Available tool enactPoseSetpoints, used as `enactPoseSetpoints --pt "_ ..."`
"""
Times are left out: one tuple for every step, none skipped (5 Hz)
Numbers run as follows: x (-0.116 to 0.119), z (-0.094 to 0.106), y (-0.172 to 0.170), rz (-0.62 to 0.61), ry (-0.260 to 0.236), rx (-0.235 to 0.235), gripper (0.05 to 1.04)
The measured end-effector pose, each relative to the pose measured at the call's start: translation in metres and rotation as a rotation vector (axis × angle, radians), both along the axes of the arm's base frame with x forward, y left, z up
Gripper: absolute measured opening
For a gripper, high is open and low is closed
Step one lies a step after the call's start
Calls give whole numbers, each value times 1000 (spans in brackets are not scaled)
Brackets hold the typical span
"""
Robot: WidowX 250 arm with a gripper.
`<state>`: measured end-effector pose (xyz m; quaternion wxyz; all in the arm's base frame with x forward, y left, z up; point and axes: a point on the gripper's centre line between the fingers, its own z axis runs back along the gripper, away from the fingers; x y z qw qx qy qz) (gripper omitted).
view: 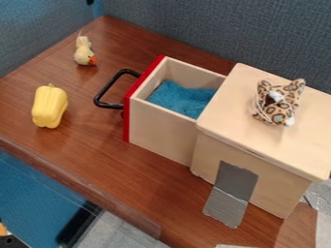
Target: Move the yellow bell pepper in front of the drawer
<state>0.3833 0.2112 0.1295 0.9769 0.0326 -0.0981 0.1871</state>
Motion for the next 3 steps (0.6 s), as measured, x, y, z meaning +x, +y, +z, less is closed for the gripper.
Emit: enactPoseSetpoints --pt "-3 -18 -2 0 40 -24 1001" --pt "-33 -41 -20 -56 111 -59 1001" --pt "-58 -38 -32 -88 112 -77 1001"
